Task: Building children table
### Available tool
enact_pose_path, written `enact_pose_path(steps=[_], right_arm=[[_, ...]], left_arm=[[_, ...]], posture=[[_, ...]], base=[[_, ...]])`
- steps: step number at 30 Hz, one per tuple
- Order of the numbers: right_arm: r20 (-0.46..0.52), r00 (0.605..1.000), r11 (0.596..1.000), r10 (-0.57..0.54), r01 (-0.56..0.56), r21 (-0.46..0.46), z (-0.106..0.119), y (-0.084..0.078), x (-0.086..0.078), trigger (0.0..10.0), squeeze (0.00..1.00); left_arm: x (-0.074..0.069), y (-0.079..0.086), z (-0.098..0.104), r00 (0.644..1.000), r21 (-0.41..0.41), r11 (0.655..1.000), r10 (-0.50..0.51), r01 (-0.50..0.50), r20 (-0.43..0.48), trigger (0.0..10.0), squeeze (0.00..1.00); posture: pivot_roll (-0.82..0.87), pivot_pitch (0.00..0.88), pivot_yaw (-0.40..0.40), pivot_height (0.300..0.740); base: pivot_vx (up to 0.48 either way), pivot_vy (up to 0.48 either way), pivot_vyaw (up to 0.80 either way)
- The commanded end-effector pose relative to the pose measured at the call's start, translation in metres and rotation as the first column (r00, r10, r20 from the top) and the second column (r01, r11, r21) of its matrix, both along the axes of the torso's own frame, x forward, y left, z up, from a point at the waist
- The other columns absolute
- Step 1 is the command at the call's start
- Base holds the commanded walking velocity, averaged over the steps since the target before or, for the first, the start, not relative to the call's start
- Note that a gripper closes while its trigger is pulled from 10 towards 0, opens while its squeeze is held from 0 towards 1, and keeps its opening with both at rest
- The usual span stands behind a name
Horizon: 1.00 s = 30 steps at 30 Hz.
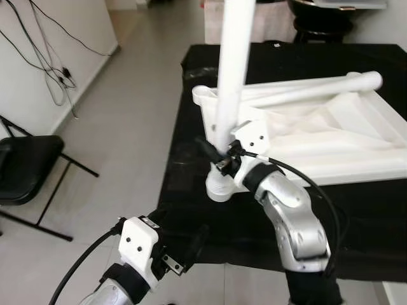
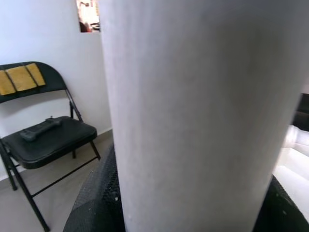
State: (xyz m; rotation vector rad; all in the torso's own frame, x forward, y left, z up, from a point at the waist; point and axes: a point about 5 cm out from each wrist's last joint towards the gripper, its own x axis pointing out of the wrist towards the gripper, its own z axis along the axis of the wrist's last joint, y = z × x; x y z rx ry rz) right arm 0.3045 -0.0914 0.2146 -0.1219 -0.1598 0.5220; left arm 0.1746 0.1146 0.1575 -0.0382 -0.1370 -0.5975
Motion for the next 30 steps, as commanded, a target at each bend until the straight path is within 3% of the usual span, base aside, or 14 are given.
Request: enact_pose_path(steps=[1,2,5,6,7,13,14,15,16,19,21,28,29,30], right_arm=[[-0.217,0.970,0.993,-0.108,0.094,-0.077,-0.047,-0.017,0.006,0.0,0.00],[-0.202,0.977,0.996,-0.074,0.063,-0.059,-0.043,-0.012,0.009,10.0,0.00],[-0.192,0.979,0.998,0.066,-0.062,0.028,-0.035,-0.005,0.014,10.0,0.00],[-0.178,0.973,0.989,0.145,-0.137,0.056,-0.030,-0.003,0.016,10.0,0.98],[-0.154,0.969,0.980,0.193,-0.181,0.088,-0.022,-0.006,0.018,10.0,1.00],[-0.097,0.925,0.927,0.366,-0.354,0.126,0.001,-0.012,0.019,10.0,1.00],[-0.066,0.898,0.898,0.435,-0.428,0.103,0.009,-0.015,0.018,10.0,0.82],[-0.066,0.898,0.898,0.435,-0.428,0.103,0.009,-0.015,0.018,10.0,0.82],[-0.039,0.859,0.859,0.511,-0.508,0.061,0.018,-0.021,0.020,10.0,0.00],[-0.038,0.813,0.813,0.582,-0.582,0.010,0.024,-0.027,0.021,10.0,0.00],[-0.079,0.740,0.738,0.668,-0.672,-0.063,0.028,-0.036,0.025,10.0,0.00],[-0.091,0.698,0.695,0.710,-0.716,-0.074,0.036,-0.040,0.034,9.2,0.00],[-0.085,0.693,0.690,0.716,-0.721,-0.067,0.038,-0.040,0.036,0.0,0.00],[-0.085,0.693,0.690,0.716,-0.721,-0.067,0.038,-0.040,0.036,0.0,0.00]], left_arm=[[0.000,0.001,-0.006,1.000,0.016,1.000,0.000,0.001,-0.020,10.0,0.00],[0.000,0.001,-0.006,1.000,0.018,1.000,0.002,-0.002,-0.019,10.0,0.00],[-0.001,0.002,-0.006,1.000,0.022,1.000,0.015,-0.015,-0.017,10.0,0.00],[-0.001,0.002,-0.006,1.000,0.023,1.000,0.019,-0.019,-0.017,10.0,0.00],[-0.002,0.002,-0.006,1.000,0.026,0.999,0.022,-0.021,-0.017,10.0,0.00],[-0.007,0.003,-0.006,0.999,0.030,0.999,0.031,-0.030,-0.024,10.0,0.00],[-0.009,0.003,-0.006,0.999,0.029,0.999,0.037,-0.036,-0.027,10.0,0.00],[-0.009,0.003,-0.006,0.999,0.029,0.999,0.037,-0.036,-0.027,10.0,0.00],[-0.011,0.003,-0.006,0.999,0.027,0.999,0.043,-0.042,-0.031,10.0,0.00],[-0.013,0.002,-0.006,0.998,0.025,0.999,0.047,-0.046,-0.034,10.0,0.00],[-0.015,0.001,-0.006,0.998,0.023,0.998,0.053,-0.052,-0.035,10.0,0.00],[-0.016,0.001,-0.006,0.998,0.024,0.998,0.054,-0.053,-0.030,10.0,0.00],[-0.016,0.000,-0.006,0.998,0.025,0.998,0.052,-0.052,-0.028,10.0,0.00],[-0.016,0.000,-0.006,0.998,0.025,0.998,0.052,-0.052,-0.028,10.0,0.00]], posture=[[0.00,0.206,0.027,0.740],[0.00,0.203,0.026,0.740],[0.00,0.202,0.027,0.740],[0.00,0.202,0.029,0.740],[0.00,0.203,0.029,0.740],[0.00,0.203,0.025,0.740],[0.00,0.203,0.024,0.740],[0.00,0.203,0.024,0.740],[0.01,0.205,0.022,0.740],[0.01,0.203,0.020,0.740],[0.02,0.205,0.020,0.740],[0.02,0.208,0.020,0.740],[0.02,0.208,0.020,0.740],[0.02,0.208,0.020,0.740]], base=[[0.000,0.000,0.00],[0.000,0.000,0.00],[0.000,0.000,0.00],[0.000,0.000,0.00],[0.000,0.000,0.00],[0.000,0.000,0.00],[0.000,0.000,0.00],[0.000,0.000,0.00],[0.000,0.000,0.00],[0.000,0.000,0.00],[0.000,0.000,0.00],[0.000,0.000,0.00],[0.000,0.000,0.00],[0.000,0.000,0.00]])
